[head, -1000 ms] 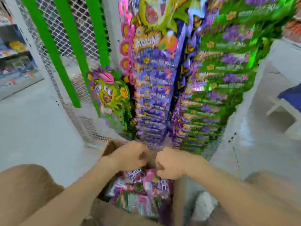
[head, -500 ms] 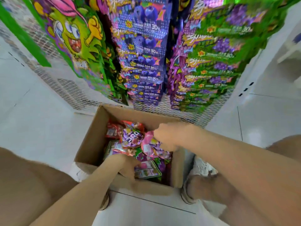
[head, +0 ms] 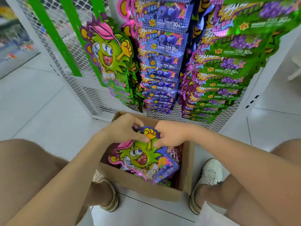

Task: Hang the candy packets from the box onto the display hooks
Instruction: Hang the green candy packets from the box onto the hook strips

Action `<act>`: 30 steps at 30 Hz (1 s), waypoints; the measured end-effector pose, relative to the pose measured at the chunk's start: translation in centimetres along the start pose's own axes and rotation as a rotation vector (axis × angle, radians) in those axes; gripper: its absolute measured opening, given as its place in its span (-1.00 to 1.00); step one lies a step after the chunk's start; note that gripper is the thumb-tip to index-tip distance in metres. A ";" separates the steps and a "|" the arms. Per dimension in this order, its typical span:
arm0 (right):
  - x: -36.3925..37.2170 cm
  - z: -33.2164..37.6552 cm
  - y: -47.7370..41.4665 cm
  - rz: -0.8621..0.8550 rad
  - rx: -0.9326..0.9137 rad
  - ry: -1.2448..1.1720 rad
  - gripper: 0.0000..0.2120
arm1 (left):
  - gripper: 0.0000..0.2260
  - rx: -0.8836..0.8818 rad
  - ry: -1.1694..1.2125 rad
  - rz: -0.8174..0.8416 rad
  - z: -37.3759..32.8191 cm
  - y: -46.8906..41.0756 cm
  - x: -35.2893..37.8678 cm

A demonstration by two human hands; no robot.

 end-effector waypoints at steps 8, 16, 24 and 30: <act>-3.9 -0.7 1.0 -0.116 0.108 -0.107 -0.71 | -0.43 -0.122 0.191 -0.226 2.1 1.2 -4.9; -8.7 1.3 2.4 -0.457 0.025 -0.054 -0.62 | -0.93 -0.012 0.310 -0.172 -2.6 2.4 -6.8; -12.0 10.5 5.7 -0.788 -0.297 -0.218 -0.84 | -0.78 0.128 0.198 -0.218 -8.5 2.6 -11.0; -19.9 16.0 8.3 -0.670 -0.342 -0.211 -0.77 | -0.71 0.323 0.045 -0.378 -19.0 3.6 -19.0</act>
Point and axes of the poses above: each hand's wrist, its own y-axis away from the middle knuckle, its own x-axis out of the palm, z = x × y, the point moved 9 cm from there along -y, towards the middle knuckle, and after that the axes turned 13 degrees about -z, right-handed, at the moved point
